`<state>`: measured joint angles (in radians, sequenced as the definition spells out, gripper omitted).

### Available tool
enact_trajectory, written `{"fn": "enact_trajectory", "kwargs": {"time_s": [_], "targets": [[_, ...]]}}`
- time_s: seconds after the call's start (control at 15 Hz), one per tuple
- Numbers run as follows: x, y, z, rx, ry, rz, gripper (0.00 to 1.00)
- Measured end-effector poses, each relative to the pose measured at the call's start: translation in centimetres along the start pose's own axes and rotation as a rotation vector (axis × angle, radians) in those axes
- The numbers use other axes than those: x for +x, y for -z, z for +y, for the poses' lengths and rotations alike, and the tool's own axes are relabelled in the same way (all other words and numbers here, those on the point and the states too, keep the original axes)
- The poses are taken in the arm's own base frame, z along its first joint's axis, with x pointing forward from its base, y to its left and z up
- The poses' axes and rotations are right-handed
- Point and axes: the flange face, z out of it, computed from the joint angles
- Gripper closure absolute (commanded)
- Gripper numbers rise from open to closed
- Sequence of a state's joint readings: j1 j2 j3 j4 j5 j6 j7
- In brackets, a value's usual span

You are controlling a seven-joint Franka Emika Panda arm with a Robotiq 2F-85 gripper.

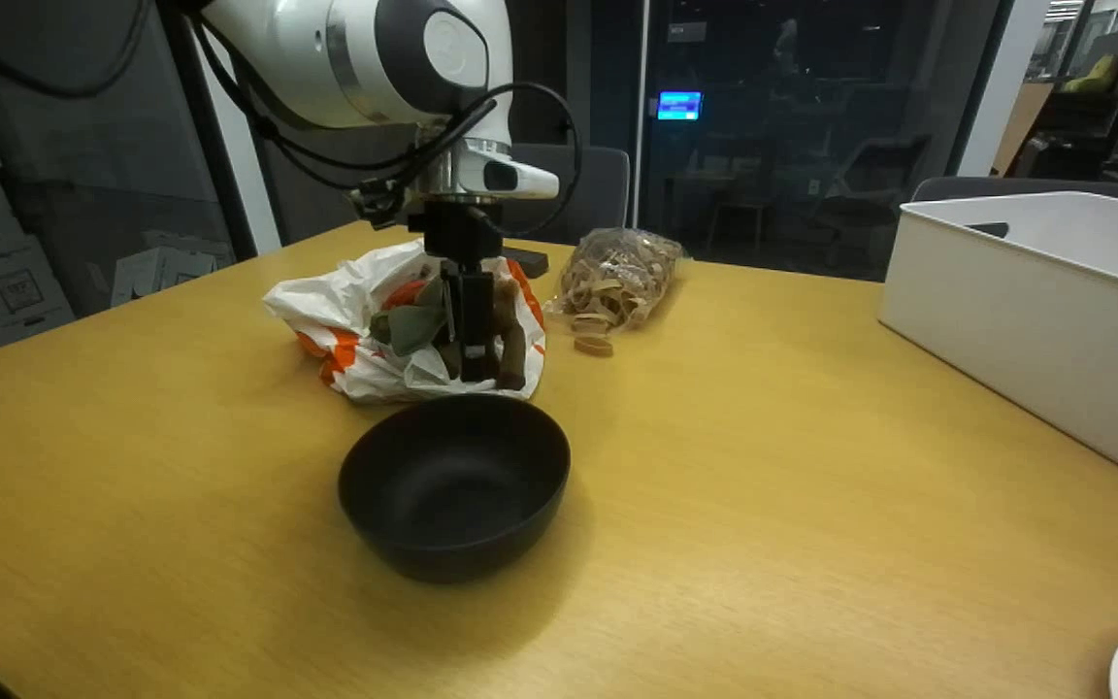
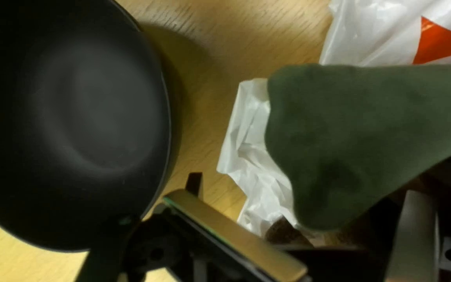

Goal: Put the items on the table in the plastic bag

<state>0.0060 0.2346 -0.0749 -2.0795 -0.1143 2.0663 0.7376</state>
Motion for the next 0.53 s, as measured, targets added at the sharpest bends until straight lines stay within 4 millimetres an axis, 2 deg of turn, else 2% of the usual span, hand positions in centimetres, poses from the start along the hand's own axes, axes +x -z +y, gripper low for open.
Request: {"fn": "enact_trajectory", "kwargs": {"time_s": [0.2, 0.27, 0.33, 0.53], "targets": [[0.4, -0.8, -0.3, -0.002, 0.000, -0.022, 0.00], [0.5, -1.1, -0.4, -0.002, 0.001, -0.030, 0.25], [0.7, -1.3, -0.4, -0.004, 0.001, -0.036, 0.25], [1.1, -1.6, -0.6, -0.007, 0.004, -0.048, 0.48]]}}
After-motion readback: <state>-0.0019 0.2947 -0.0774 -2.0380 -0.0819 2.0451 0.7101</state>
